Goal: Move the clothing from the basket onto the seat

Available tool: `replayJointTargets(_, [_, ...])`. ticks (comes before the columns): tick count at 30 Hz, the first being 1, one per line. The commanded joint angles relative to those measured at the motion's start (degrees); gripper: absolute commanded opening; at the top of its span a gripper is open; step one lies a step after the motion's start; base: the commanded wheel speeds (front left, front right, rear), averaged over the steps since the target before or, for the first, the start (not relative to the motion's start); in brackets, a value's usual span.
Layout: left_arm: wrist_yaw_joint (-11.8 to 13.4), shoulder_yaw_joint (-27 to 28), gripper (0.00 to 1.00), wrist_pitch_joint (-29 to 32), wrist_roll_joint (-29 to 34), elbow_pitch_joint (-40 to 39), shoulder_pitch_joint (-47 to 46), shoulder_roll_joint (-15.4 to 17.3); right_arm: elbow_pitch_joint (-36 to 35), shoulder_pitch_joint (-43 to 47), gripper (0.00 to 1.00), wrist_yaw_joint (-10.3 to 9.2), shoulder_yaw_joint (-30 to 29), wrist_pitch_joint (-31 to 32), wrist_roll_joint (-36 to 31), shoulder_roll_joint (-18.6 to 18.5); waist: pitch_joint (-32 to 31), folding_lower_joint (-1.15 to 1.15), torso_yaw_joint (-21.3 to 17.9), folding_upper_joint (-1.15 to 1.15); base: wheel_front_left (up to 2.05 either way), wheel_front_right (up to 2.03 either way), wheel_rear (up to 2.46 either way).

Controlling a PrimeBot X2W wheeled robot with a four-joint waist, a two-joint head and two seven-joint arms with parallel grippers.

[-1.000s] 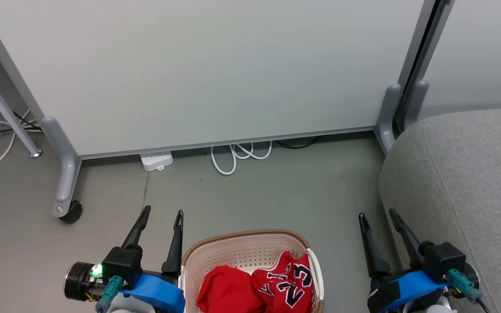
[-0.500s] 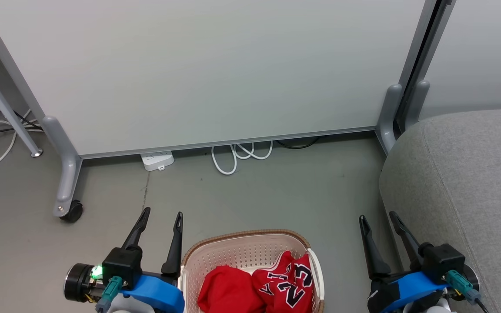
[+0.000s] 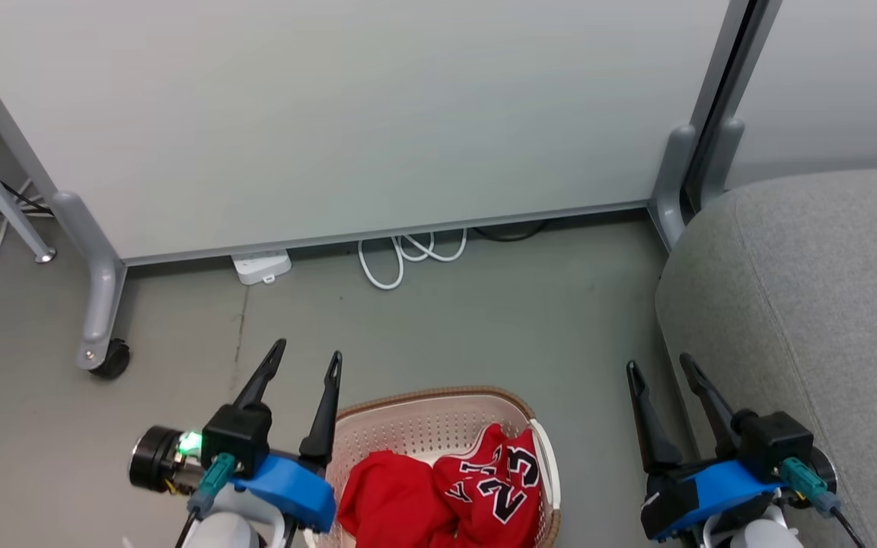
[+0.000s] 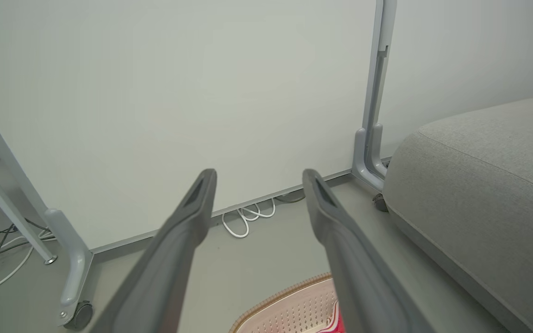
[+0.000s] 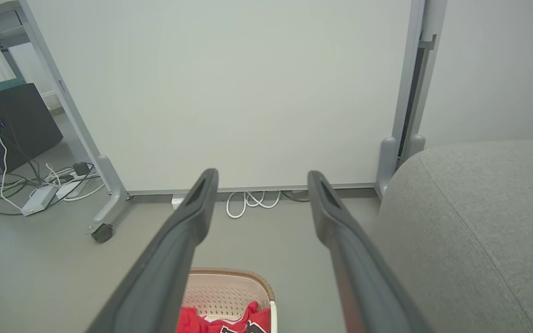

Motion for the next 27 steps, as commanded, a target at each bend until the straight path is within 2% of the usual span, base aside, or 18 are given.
replayJointTargets(1, [-0.54,-0.25,1.0,-0.17,0.59,0.52,-1.52,0.33,-0.32,-1.13,1.0,0.0,0.05,-0.32,-0.02,-0.24,1.36,0.0,-0.94,0.0,0.0,0.0,0.0])
replayJointTargets(15, [-3.92,-8.02,1.0,-0.17,5.02,13.74,-15.66,2.63,-2.58,-8.27,1.0,0.0,0.0,-0.3,0.81,-0.86,14.28,0.0,-7.95,0.0,0.0,0.0,0.0])
replayJointTargets(27, [-4.76,-18.0,1.0,-0.18,7.72,29.06,-26.45,4.7,-4.92,-14.49,1.0,0.0,-0.36,-0.21,1.99,-0.21,26.02,0.0,-11.59,0.0,0.0,0.0,0.0])
